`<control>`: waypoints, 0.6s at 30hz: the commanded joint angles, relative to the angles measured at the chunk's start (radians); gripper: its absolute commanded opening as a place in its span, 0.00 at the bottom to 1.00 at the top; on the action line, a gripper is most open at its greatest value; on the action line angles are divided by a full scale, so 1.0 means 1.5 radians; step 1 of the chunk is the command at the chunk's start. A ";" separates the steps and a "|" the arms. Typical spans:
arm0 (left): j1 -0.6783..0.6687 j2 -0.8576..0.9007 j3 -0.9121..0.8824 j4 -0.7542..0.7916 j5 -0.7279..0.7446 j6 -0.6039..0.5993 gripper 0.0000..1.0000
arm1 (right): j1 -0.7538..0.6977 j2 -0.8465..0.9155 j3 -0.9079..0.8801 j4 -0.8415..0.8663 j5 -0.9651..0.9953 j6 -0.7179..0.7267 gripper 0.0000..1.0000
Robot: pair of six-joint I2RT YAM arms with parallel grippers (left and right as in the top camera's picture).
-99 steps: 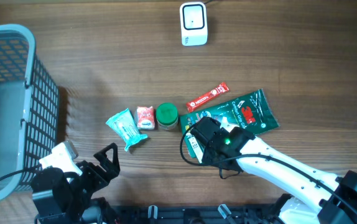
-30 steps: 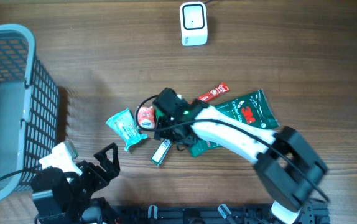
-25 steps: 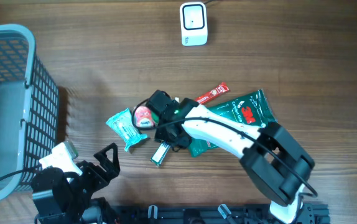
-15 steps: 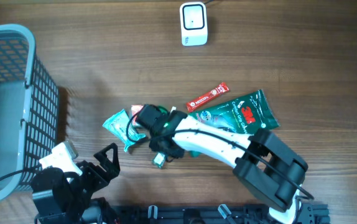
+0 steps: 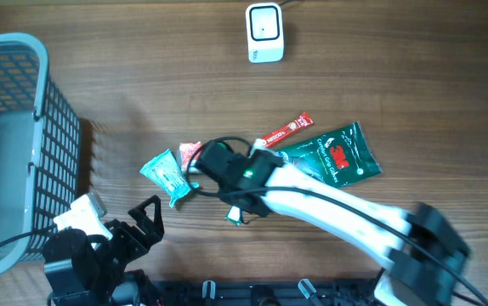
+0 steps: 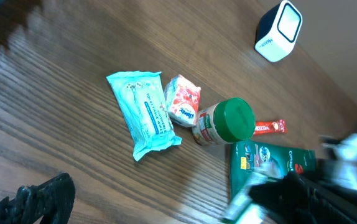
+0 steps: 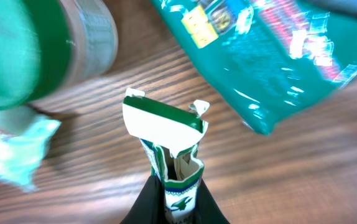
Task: Scan the item barcode
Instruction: 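Carry the box up toward the white scanner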
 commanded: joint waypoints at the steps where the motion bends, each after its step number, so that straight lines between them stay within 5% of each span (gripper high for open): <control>1: 0.001 0.000 -0.001 0.001 0.008 0.017 1.00 | -0.006 -0.110 0.011 -0.055 0.092 0.177 0.05; 5: 0.001 0.000 -0.001 0.001 0.008 0.017 1.00 | -0.006 -0.158 0.011 -0.095 0.148 0.333 0.04; 14: 0.001 0.000 -0.001 0.001 0.008 0.017 1.00 | -0.009 -0.157 0.011 -0.070 0.150 0.452 0.05; 18: 0.001 0.000 -0.001 0.001 0.008 0.017 1.00 | -0.051 -0.157 0.011 -0.016 -0.040 0.452 0.05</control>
